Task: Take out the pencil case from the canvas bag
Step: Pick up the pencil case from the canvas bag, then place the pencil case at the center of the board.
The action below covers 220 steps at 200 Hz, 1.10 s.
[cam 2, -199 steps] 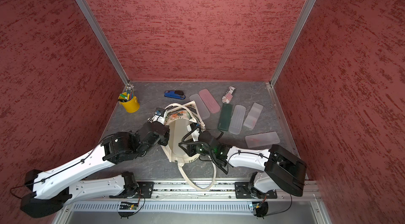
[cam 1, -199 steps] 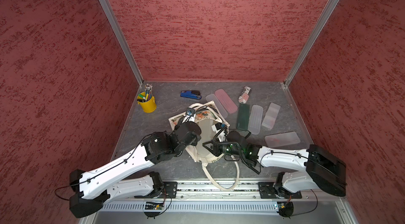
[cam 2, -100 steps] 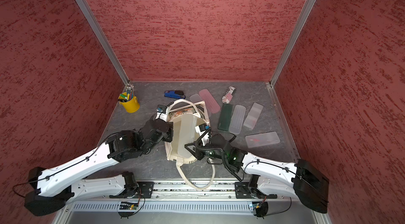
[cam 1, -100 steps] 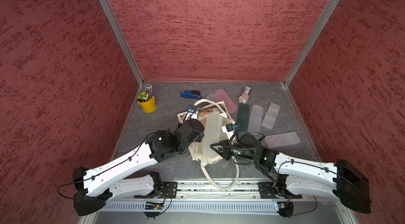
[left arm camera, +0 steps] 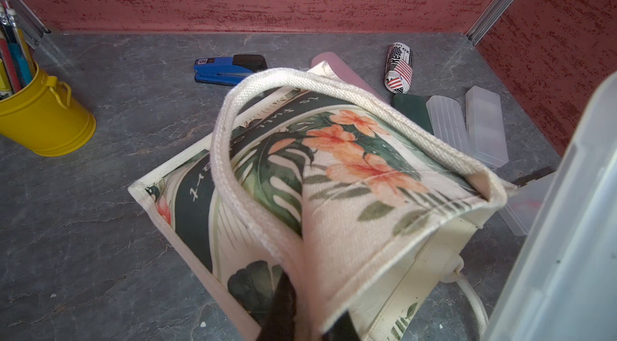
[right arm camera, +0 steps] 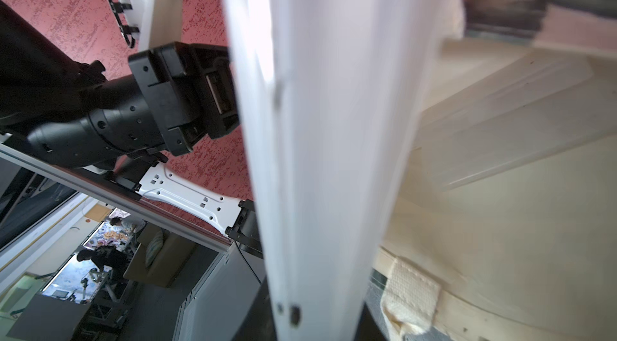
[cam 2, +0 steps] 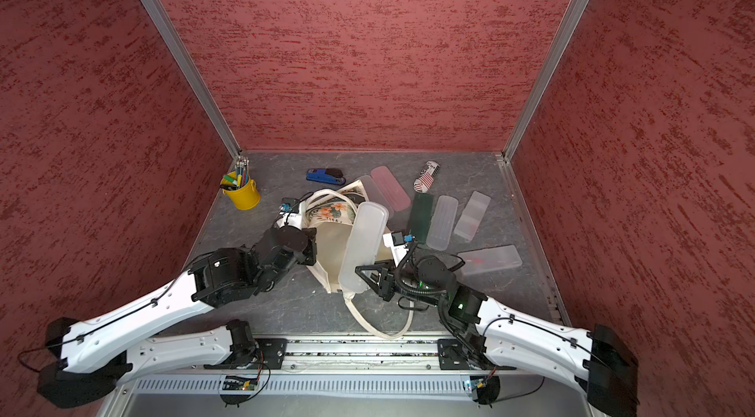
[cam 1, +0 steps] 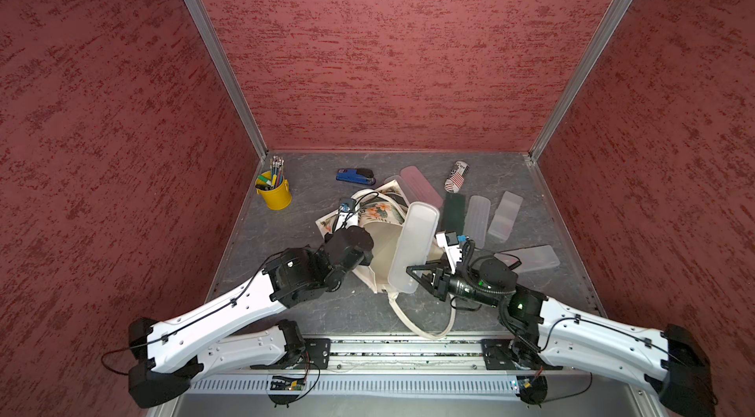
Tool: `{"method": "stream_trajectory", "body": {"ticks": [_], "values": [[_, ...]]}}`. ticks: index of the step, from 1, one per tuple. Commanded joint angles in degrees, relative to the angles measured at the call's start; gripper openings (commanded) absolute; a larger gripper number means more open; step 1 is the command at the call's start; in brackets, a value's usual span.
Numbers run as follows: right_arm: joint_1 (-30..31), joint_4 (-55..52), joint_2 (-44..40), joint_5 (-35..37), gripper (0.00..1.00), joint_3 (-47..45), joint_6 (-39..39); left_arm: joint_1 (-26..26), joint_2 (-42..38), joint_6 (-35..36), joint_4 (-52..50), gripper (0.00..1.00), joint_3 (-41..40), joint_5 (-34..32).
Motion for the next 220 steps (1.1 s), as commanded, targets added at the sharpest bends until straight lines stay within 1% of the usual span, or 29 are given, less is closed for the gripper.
{"method": "stream_trajectory", "body": {"ticks": [1, 27, 58, 98, 130, 184, 220], "values": [[-0.1, -0.5, -2.7, 3.1, 0.23, -0.3, 1.5, -0.3, -1.6, 0.5, 4.2, 0.0, 0.5, -2.1], [-0.1, -4.3, -5.3, 5.5, 0.23, 0.6, 1.2, -0.3, -0.3, 2.0, 1.8, 0.0, 2.2, -3.0], [-0.1, -10.0, -6.7, 8.6, 0.24, 1.7, 1.2, -0.3, -0.5, 4.4, 1.8, 0.0, 2.1, -3.7], [-0.2, -15.0, -9.8, 12.3, 0.24, 0.5, 3.0, -0.2, -4.3, 5.4, 2.5, 0.0, -0.3, -5.0], [-1.0, -20.7, -11.2, 15.3, 0.24, 1.9, 2.0, 0.3, -7.5, 7.0, 2.8, 0.0, -1.9, -5.3], [-4.8, -25.7, -13.7, 18.4, 0.25, 2.9, 1.9, 1.3, -7.9, 9.7, 1.0, 0.0, -0.7, -5.1], [-9.6, -27.6, -12.2, 16.2, 0.25, 3.7, 2.6, 1.9, -8.7, 10.8, 0.2, 0.0, -0.2, -4.8]]}}
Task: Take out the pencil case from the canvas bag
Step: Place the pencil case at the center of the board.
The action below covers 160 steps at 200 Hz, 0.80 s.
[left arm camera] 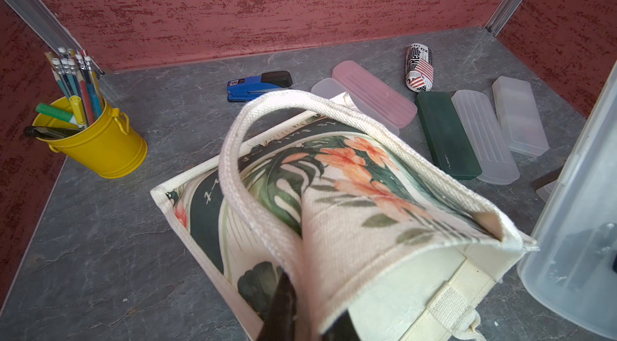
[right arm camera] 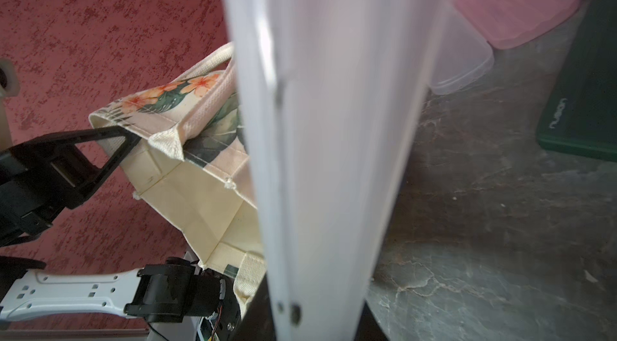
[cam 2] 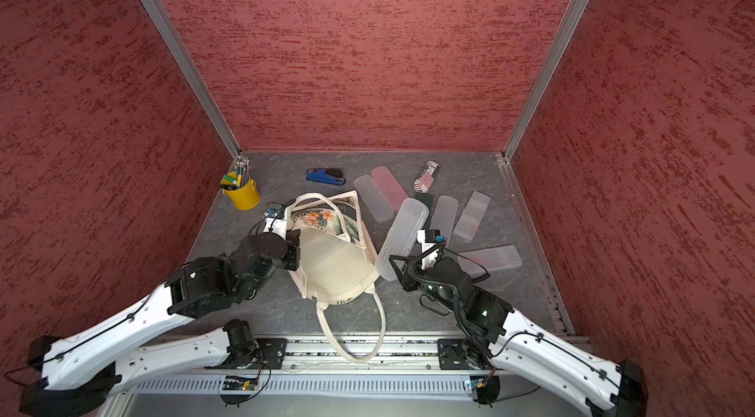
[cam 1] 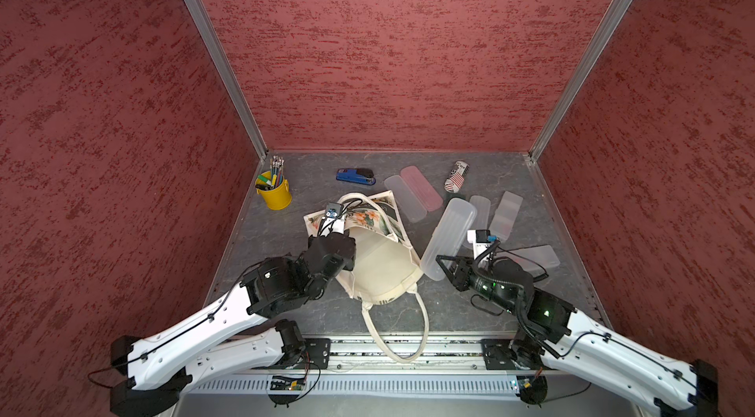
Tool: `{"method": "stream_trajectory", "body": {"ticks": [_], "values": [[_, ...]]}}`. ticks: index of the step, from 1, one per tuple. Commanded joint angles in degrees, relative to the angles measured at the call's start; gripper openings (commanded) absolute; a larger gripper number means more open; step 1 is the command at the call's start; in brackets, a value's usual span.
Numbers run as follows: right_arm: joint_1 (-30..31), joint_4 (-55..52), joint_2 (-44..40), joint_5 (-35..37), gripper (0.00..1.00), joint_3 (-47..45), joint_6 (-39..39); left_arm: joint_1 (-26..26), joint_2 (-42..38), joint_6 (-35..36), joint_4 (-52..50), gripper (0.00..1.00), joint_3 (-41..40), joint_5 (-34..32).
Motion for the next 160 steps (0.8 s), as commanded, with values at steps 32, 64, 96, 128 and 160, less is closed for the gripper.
{"method": "stream_trajectory", "body": {"ticks": [32, 64, 96, 128, 160], "values": [[-8.4, 0.0, 3.8, -5.8, 0.25, 1.2, 0.9, 1.7, -2.9, 2.7, 2.6, 0.0, 2.1, -0.3], [-15.4, 3.6, 5.2, -15.2, 0.25, -2.6, -0.7, 4.0, -4.0, 3.7, 3.4, 0.0, 1.9, 4.2], [-19.1, 7.0, 10.5, -23.0, 0.25, -5.8, -0.9, 4.9, -3.0, 3.4, 3.3, 0.0, 2.0, 6.3], [-19.2, 14.0, 15.3, -27.7, 0.26, -9.1, -1.0, 5.0, -2.1, 2.9, 4.6, 0.0, 1.3, 7.4], [-19.2, 18.3, 16.7, -28.4, 0.26, -12.1, 0.2, 5.1, -1.5, 2.7, 4.9, 0.0, 1.2, 7.5]]}}
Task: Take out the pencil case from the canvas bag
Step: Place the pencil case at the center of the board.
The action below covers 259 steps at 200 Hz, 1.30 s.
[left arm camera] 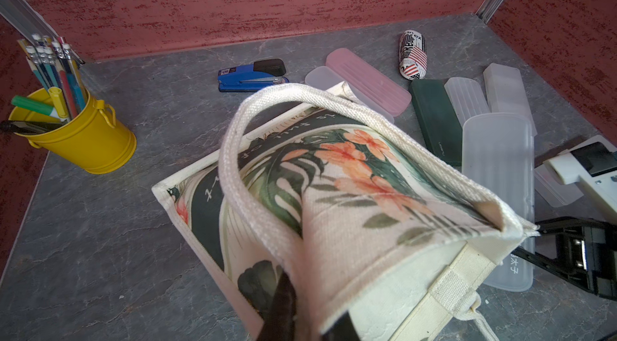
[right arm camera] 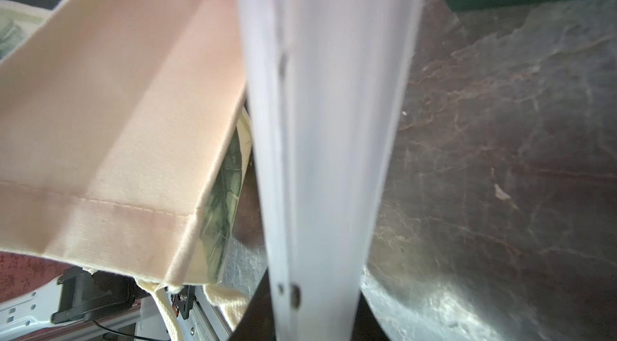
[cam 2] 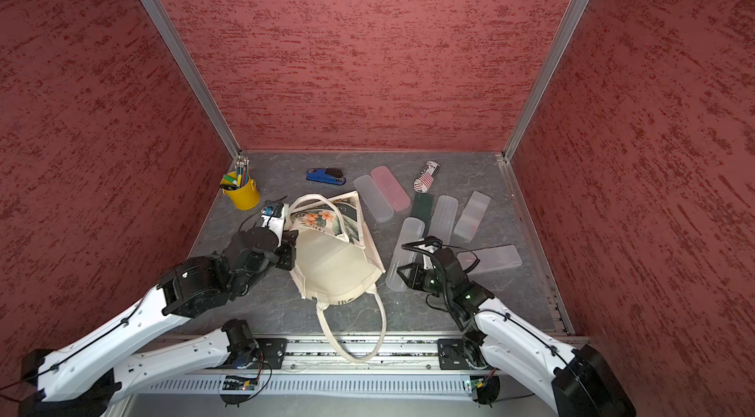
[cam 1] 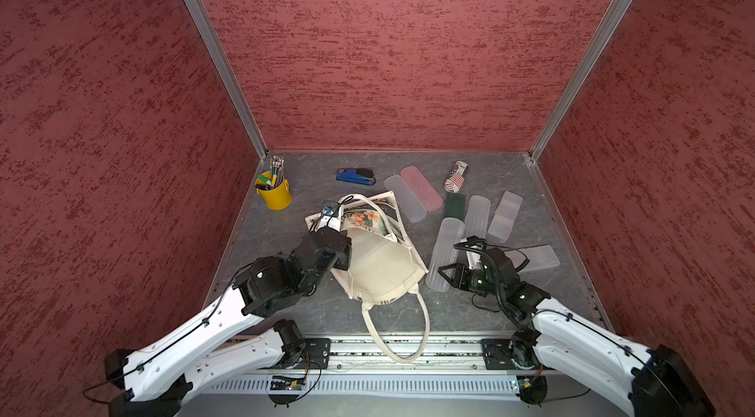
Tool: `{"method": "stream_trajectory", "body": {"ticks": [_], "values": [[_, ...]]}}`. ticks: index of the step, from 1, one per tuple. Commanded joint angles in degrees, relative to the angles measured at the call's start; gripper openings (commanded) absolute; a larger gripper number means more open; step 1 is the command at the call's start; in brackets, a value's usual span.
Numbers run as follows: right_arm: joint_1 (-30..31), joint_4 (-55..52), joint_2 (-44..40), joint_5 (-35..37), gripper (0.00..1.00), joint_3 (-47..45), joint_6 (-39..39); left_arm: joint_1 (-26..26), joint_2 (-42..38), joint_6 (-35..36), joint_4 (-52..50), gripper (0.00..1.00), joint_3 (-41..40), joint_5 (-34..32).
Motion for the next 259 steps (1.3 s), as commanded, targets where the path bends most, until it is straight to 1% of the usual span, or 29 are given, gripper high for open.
{"method": "stream_trajectory", "body": {"ticks": [1, 14, 35, 79, 134, 147, 189, 216, 228, 259], "values": [[-0.3, 9.0, 0.8, -3.6, 0.26, -1.2, 0.5, 0.3, -0.2, 0.0, 5.5, 0.0, 1.2, 0.0], [-0.3, 10.0, 2.9, -5.1, 0.26, -1.5, 0.6, 0.3, -0.1, -0.1, 6.1, 0.0, 1.0, 0.4], [-0.3, 9.7, 6.8, -5.1, 0.26, -1.5, -0.5, 0.3, 0.2, -0.1, 6.8, 0.0, 1.3, 1.2], [-0.3, 14.7, 13.6, -8.7, 0.26, -1.7, -1.0, 0.3, 0.2, -0.5, 5.9, 0.0, 2.1, 1.6], [-0.2, 15.3, 25.3, -11.0, 0.27, 2.7, -4.5, 0.3, -0.6, -1.1, 5.4, 0.0, 1.9, 1.8], [-0.3, 15.3, 26.9, -10.8, 0.27, 3.5, -4.9, 0.3, -0.7, -1.3, 5.1, 0.0, 1.9, 1.9], [-0.3, 10.2, 26.7, -4.7, 0.29, 4.7, -6.3, 0.3, -0.6, -1.5, 5.5, 0.0, 1.6, 2.4], [-0.3, 7.4, 25.9, -2.7, 0.41, 5.1, -6.5, 0.3, 0.0, -1.5, 5.6, 0.0, 1.7, 2.5], [-0.4, 6.3, 24.6, -1.4, 0.48, 5.2, -6.8, 0.3, 0.2, -1.4, 5.7, 0.0, 1.9, 2.4], [-0.3, 3.0, 19.3, 1.8, 0.54, 5.6, -6.8, 0.3, 0.1, -1.4, 5.8, 0.0, 1.9, 2.5]]}}
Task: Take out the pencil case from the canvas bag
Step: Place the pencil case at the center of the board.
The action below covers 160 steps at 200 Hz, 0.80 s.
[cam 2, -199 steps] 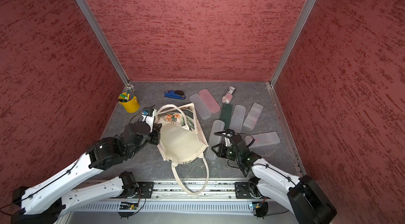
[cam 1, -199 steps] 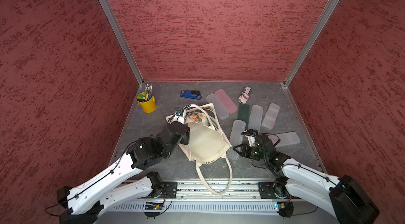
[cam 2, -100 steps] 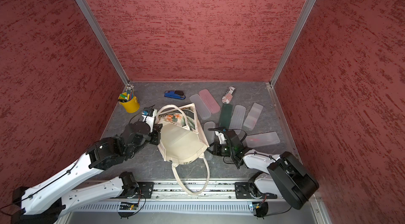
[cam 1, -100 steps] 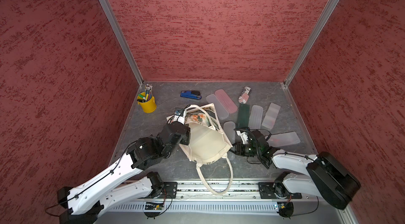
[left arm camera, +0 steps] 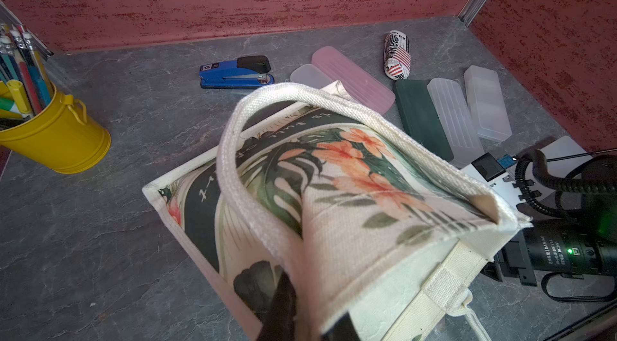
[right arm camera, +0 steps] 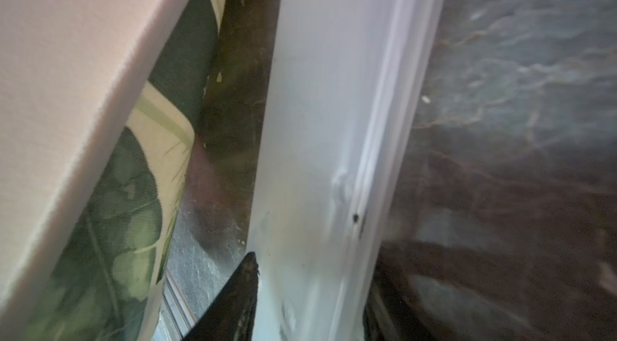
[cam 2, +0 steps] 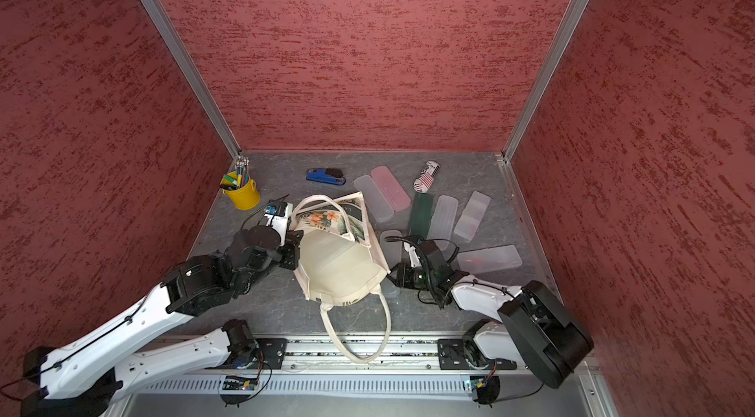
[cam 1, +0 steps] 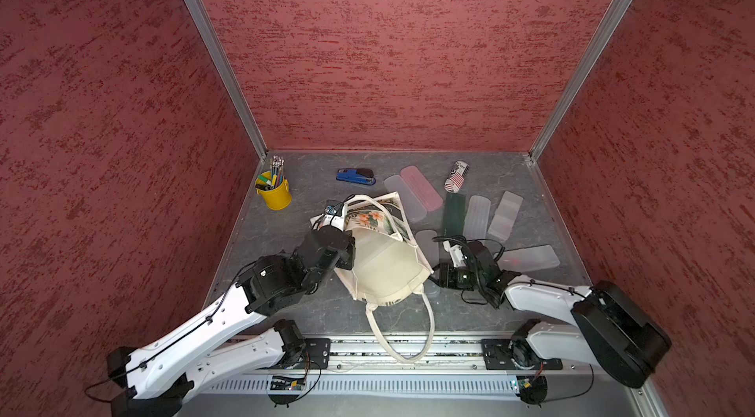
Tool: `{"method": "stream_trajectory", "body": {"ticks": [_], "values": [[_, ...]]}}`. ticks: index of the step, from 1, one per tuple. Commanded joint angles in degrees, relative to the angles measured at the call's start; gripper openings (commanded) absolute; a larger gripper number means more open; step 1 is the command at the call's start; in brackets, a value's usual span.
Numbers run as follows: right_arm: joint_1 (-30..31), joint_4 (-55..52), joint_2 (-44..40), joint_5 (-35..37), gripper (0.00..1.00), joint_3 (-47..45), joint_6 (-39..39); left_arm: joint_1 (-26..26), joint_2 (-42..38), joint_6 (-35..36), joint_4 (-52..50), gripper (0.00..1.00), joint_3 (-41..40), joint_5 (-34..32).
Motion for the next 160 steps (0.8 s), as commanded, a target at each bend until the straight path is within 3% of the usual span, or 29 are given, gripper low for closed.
{"method": "stream_trajectory", "body": {"ticks": [1, 39, 87, 138, 160], "values": [[-0.1, -5.2, -3.9, 5.2, 0.55, 0.7, -1.0, 0.2, -0.6, -0.1, 4.1, 0.0, 1.9, -0.1], [-0.1, -11.1, -9.6, 9.9, 0.65, 2.7, -2.5, 0.2, -0.7, -0.4, 4.2, 0.0, 2.0, 0.6], [-0.2, -12.2, -12.9, 10.2, 0.74, 2.6, -2.2, 0.2, 0.3, -0.3, 4.2, 0.0, 2.0, 1.5], [-0.1, -12.4, -21.9, 12.6, 0.98, 1.9, -1.0, 0.2, 1.3, -0.1, 3.4, 0.0, 2.8, 1.8], [-0.1, -11.8, -27.2, 12.1, 0.99, 2.3, -0.7, 0.3, 1.9, -0.1, 3.6, 0.0, 2.7, 1.8]]}}
